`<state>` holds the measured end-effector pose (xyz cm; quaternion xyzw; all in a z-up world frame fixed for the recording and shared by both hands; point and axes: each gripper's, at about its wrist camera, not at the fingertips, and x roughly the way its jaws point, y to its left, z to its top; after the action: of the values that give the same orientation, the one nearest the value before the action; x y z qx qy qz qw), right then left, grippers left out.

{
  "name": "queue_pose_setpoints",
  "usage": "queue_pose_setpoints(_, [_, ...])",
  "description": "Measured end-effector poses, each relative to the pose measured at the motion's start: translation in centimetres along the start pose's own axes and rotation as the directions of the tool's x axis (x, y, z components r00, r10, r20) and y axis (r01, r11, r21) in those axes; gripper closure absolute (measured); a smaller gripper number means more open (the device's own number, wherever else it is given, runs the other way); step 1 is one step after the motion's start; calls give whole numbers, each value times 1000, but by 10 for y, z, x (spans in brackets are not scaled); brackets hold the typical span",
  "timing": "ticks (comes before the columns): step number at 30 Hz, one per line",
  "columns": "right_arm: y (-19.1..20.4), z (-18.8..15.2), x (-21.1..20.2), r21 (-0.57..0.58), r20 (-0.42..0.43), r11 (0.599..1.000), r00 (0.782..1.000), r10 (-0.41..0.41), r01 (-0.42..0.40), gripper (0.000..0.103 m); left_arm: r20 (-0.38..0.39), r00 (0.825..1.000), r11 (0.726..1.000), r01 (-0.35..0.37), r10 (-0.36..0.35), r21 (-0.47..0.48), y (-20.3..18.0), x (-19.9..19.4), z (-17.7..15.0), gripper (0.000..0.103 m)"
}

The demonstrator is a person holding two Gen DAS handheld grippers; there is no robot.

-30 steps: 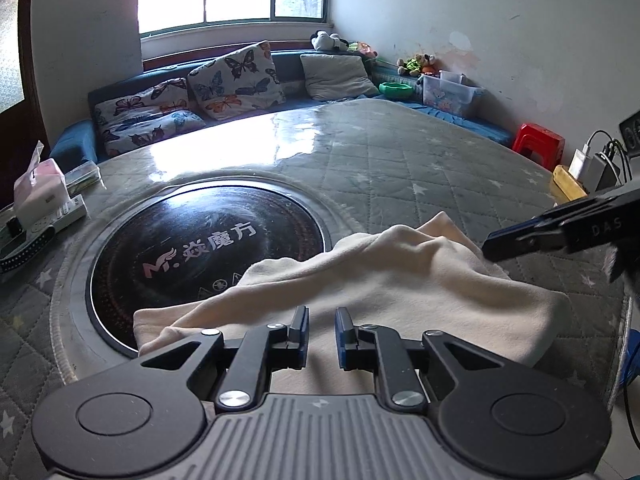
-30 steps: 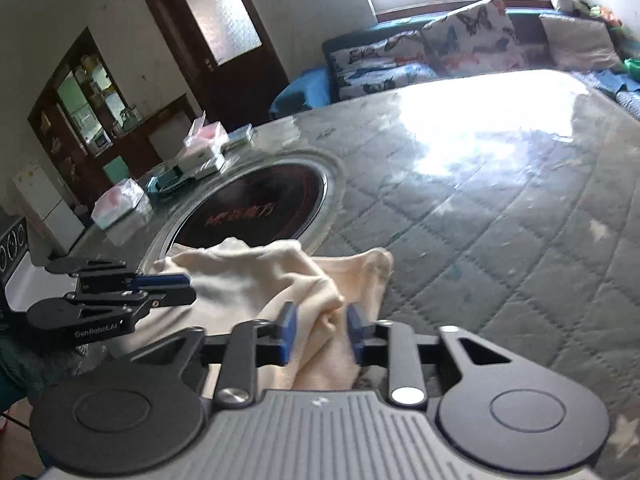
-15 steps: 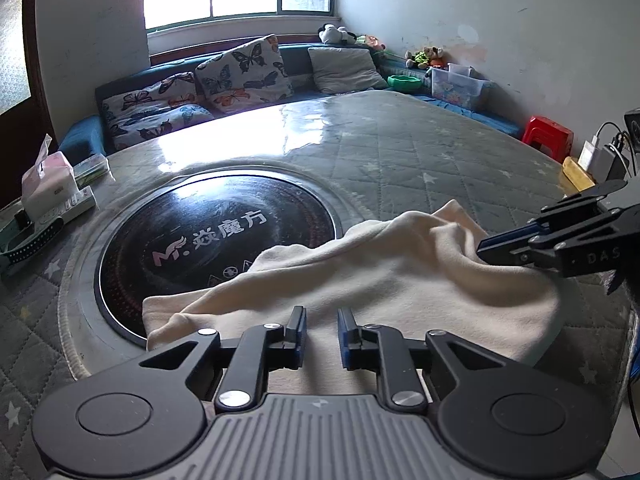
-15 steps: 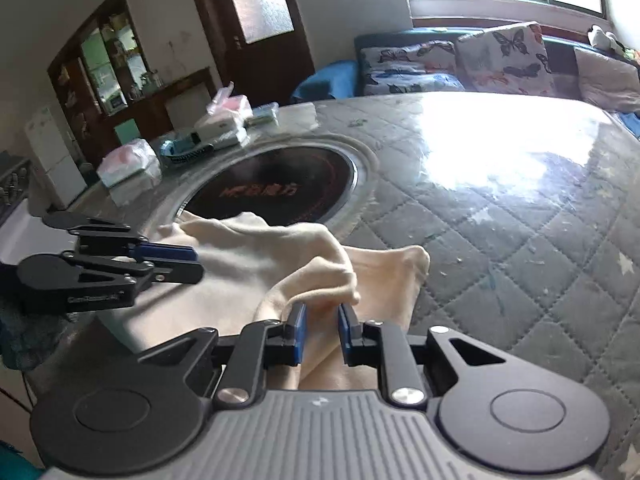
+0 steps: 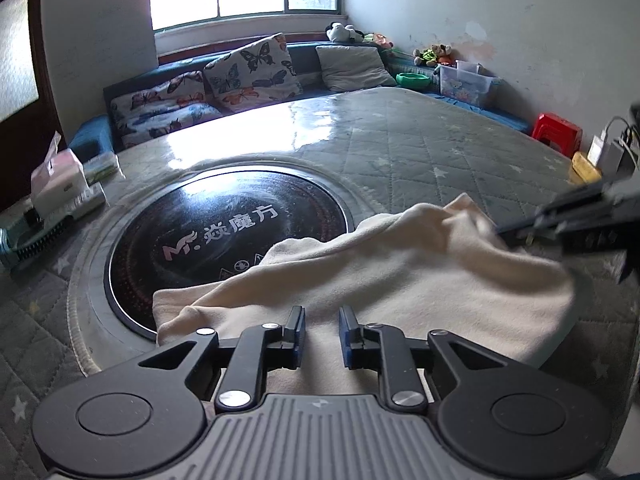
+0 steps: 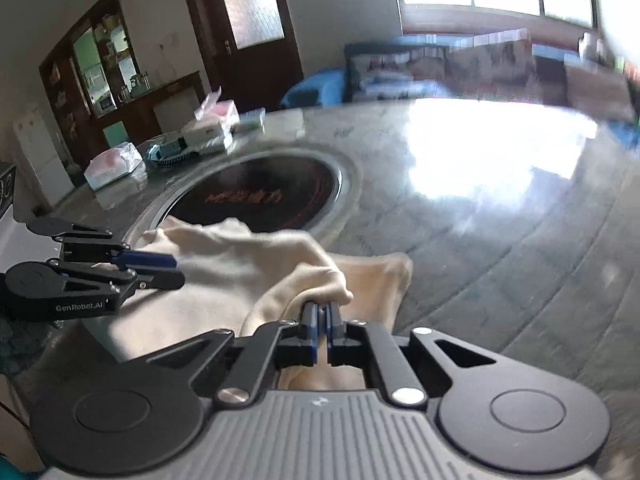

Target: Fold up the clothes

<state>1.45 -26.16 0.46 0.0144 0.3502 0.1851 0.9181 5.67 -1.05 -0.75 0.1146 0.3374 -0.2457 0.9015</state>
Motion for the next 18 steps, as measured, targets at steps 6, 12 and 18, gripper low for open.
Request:
queue_pose_setpoints(6, [-3, 4, -12, -62, 49, 987, 988, -147, 150, 103, 14, 1000, 999, -13, 13, 38, -2, -1, -4, 79])
queue_pose_setpoints(12, [-23, 1, -7, 56, 1, 995, 996, -87, 87, 103, 19, 1000, 999, -23, 23, 31, 0, -2, -5, 74])
queue_pose_setpoints(18, [-27, -5, -21, 137, -9, 989, 998, 66, -64, 94, 27, 999, 999, -28, 27, 41, 1, -8, -6, 74])
